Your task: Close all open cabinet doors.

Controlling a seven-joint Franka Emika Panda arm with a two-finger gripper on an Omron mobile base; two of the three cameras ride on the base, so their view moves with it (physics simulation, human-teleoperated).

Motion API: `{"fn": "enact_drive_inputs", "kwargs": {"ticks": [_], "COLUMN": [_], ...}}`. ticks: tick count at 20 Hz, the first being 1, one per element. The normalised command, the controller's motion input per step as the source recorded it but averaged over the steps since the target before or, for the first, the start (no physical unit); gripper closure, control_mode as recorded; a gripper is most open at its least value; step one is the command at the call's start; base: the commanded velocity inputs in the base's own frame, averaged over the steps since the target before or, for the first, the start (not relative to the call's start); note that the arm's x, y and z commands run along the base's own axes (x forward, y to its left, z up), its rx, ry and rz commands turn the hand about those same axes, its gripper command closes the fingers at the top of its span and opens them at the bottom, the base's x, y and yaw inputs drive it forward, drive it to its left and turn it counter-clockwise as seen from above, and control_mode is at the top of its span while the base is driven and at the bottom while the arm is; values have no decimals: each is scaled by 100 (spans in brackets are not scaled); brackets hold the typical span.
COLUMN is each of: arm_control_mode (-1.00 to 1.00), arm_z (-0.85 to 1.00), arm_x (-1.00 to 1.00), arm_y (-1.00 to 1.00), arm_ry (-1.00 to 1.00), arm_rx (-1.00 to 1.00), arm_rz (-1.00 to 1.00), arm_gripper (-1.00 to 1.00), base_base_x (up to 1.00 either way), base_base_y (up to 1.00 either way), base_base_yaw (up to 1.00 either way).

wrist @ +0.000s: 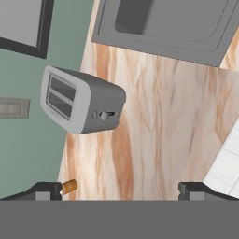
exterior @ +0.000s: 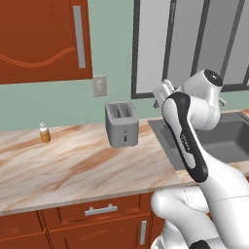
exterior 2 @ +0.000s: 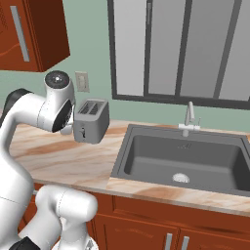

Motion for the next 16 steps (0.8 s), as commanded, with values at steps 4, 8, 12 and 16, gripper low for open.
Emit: {"fn": "enact_drive_inputs", "kwargs": {"ticks": [4, 8, 12, 16], "arm_control_mode": [100, 100, 100, 100], "arm_z": [0, 0, 0, 0], "arm_x": [0, 0, 0, 0], "arm_y": [0, 0, 0, 0], "arm_ry": [0, 0, 0, 0], "arm_rx": [0, 0, 0, 0], "arm_rz": [0, 0, 0, 0], "arm_gripper": [-100, -100, -100, -100], "base_base_x": [0, 0, 0, -7], "base_base_y": [0, 0, 0, 0], "base_base_yaw": [0, 0, 0, 0]}}
